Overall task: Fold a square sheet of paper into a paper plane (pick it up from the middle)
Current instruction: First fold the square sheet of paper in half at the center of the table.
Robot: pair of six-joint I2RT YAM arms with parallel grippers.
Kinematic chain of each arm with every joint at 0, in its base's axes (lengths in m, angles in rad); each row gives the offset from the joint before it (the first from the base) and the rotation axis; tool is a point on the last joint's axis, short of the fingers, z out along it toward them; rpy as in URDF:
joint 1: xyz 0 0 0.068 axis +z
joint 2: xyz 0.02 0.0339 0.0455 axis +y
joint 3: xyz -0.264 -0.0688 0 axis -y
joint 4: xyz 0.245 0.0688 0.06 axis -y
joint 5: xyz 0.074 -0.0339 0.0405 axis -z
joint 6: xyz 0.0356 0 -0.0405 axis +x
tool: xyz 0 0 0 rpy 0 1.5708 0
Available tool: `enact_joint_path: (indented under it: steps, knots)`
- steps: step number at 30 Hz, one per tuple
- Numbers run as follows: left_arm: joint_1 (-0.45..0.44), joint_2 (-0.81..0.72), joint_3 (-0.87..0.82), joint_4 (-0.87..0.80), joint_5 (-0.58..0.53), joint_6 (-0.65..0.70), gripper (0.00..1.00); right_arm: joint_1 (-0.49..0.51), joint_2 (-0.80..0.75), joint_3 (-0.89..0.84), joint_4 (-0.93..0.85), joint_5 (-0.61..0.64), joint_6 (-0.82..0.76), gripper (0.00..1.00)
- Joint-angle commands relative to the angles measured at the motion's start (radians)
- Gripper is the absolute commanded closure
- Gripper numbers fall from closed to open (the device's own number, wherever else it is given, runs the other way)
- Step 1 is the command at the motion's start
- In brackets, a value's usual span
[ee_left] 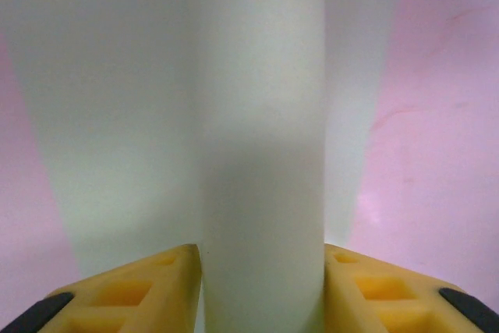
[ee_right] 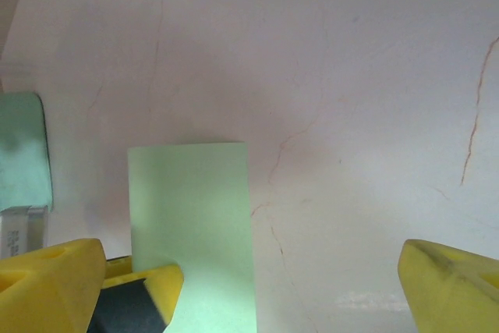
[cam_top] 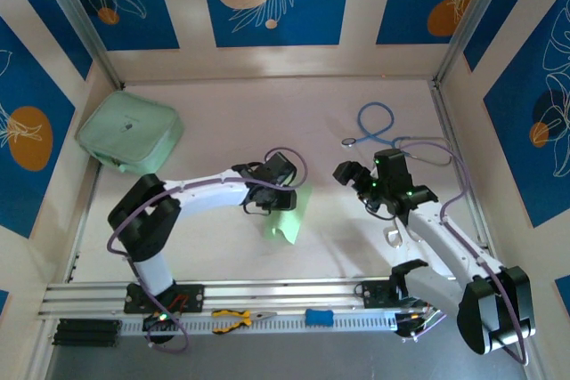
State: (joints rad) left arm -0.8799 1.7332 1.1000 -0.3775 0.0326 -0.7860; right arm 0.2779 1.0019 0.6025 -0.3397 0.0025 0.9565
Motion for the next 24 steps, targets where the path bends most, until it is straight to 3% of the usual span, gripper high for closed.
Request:
enact_joint_path:
  steps: [1, 4, 8, 13, 20, 24]
  knots:
    - [0.015, -0.049, -0.031, 0.141, 0.117, -0.045, 0.57, -0.022, -0.045, -0.042, 0.026, 0.018, 0.051, 0.05]
    - [0.039, -0.059, -0.083, 0.296, 0.228, -0.116, 0.57, -0.058, -0.09, -0.099, 0.112, -0.041, 0.072, 0.07]
    - [0.064, -0.054, -0.181, 0.55, 0.33, -0.234, 0.56, -0.119, -0.13, -0.174, 0.277, -0.249, 0.046, 0.06]
    - [0.088, -0.011, -0.268, 0.759, 0.392, -0.332, 0.54, -0.128, -0.108, -0.157, 0.287, -0.337, 0.001, 0.05]
    - [0.101, 0.034, -0.331, 0.937, 0.421, -0.428, 0.57, -0.132, -0.05, -0.148, 0.299, -0.383, 0.004, 0.05]
    - [0.101, 0.031, -0.31, 0.891, 0.427, -0.41, 0.57, -0.132, -0.043, -0.158, 0.317, -0.392, 0.014, 0.06]
